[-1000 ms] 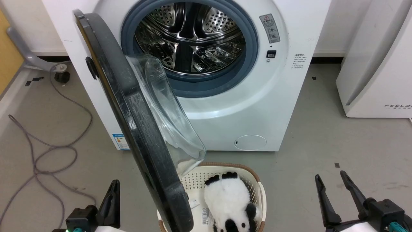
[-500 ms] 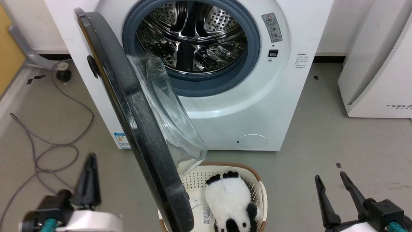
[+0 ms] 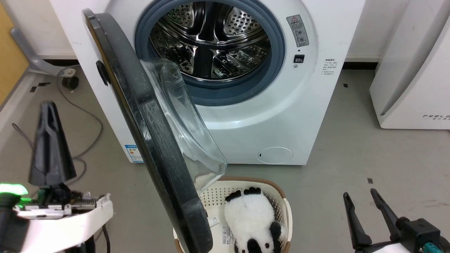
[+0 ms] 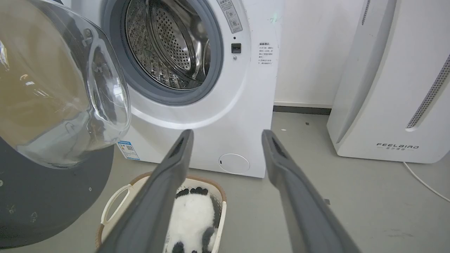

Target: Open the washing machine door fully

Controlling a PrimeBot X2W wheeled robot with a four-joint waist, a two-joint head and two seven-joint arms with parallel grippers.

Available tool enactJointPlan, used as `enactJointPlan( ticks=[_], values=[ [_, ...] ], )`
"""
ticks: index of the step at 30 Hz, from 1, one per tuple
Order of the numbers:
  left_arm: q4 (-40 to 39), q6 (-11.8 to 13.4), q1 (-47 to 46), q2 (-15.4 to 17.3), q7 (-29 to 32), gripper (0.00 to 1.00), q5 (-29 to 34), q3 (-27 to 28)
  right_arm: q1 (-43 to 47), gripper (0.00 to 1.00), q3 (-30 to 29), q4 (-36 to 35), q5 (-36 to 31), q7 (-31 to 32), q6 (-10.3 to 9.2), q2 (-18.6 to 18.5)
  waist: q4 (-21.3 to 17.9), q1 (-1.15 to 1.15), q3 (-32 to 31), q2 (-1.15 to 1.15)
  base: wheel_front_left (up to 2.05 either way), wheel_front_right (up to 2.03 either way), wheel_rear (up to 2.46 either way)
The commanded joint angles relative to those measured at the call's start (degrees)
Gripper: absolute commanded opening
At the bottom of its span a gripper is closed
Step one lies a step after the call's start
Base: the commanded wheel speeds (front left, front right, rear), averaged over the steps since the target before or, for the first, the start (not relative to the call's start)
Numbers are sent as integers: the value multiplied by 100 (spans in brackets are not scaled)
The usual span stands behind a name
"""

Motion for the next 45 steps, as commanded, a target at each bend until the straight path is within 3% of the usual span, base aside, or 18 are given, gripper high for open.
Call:
enactJointPlan(
  ticks=[1, 7, 13, 20, 25, 35, 45],
  values=[
    [-320, -67, -179, 22, -25, 0, 6, -50, -39, 100, 2, 13, 19, -29, 5, 25, -10, 0, 4, 0, 0, 0, 0],
    [-1023, -260, -350, -7, 41, 0, -87, -492, -35, 100, 3, 38, 13, -24, 5, 25, -33, 0, -20, 0, 0, 0, 0],
    [-1559, -473, -252, 21, 682, 0, -319, -1479, -7, 100, -12, 60, 7, 4, 5, 25, -27, 0, -45, 0, 0, 0, 0],
    [-1545, -588, 72, 252, 1467, 0, -663, -2790, 14, 100, -28, 77, -16, 21, 5, 25, 10, 0, -77, 0, 0, 0, 0],
    [-1341, -597, 485, 323, 1855, 0, -863, -3317, 24, 100, -29, 92, -24, 37, 5, 25, 24, 0, -102, 0, 0, 0, 0],
    [-546, -325, 1103, 428, 2596, 0, -1019, -3650, 39, 100, -6, 126, -21, 82, 5, 25, 40, 0, -115, 0, 0, 0, 0],
    [696, 201, 900, 319, 2154, 0, -556, -3319, 62, 100, 18, 158, -29, 122, 5, 25, -56, 0, -143, 0, 0, 0, 0]
  ],
)
